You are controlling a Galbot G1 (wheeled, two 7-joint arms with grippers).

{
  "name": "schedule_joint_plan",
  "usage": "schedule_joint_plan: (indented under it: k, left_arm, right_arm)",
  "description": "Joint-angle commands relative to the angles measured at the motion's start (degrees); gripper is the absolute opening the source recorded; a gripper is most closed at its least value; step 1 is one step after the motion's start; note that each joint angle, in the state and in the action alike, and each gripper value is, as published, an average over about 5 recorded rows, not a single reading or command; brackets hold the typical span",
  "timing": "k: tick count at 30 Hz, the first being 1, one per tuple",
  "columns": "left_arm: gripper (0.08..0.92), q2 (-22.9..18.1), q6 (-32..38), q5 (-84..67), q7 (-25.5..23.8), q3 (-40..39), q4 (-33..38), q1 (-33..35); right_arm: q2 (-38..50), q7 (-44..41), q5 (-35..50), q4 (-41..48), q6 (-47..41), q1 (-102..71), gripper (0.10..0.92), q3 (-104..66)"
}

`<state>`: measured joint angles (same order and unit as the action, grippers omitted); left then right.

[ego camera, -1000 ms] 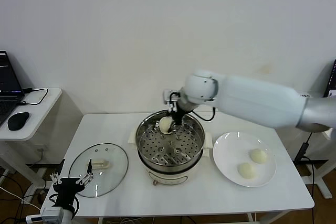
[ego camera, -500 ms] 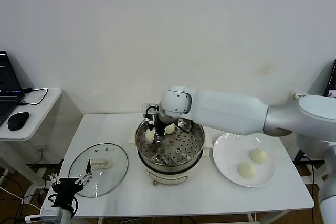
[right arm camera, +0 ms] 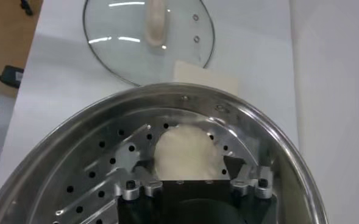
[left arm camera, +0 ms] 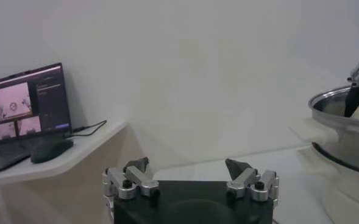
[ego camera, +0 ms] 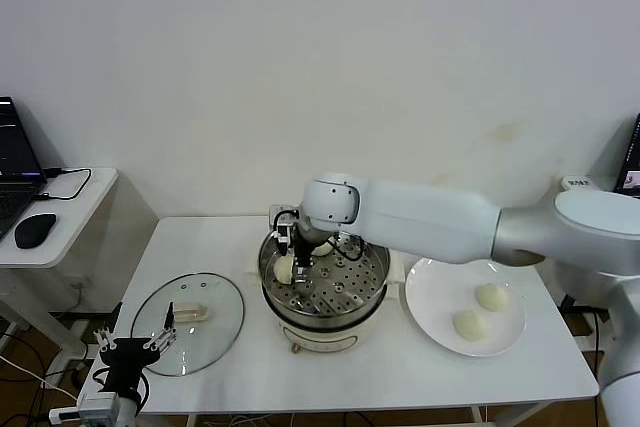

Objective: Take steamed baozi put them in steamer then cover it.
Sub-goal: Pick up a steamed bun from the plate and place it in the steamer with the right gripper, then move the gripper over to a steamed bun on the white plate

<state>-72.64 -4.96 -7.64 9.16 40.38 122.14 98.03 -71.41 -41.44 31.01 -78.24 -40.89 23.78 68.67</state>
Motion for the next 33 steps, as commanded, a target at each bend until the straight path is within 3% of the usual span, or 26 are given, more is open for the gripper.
schedule_joint_plan:
  k: [1,10,18,33]
  left_arm:
    - [0.823,0.07,-0.04,0.01,-0.03,-0.02,-0.06,0.02]
    - [0.823,0.4,-0.04,-0.03,-0.05,-0.19,-0.15,0.05]
    - [0.823,0.68,0.05,0.12,-0.04,-0.51,-0.5,0.28]
    - [0.823,1.05,-0.04,0.82,-0.09,-0.29,-0.88,0.86]
  right_arm:
    - [7.07,-9.35,-2.58,-3.59,2.04,7.18,0.816,-0.84]
    - [25.09,-23.39,-15.07,-13.31,14.97,12.77,0.823,0.38]
    - [43.52,-27.77,-25.31,-19.2,24.57,7.16,0.823,-2.01]
    - [51.55,-22.77,-38.52,-18.68,25.61,-26.66,0.823,-22.63]
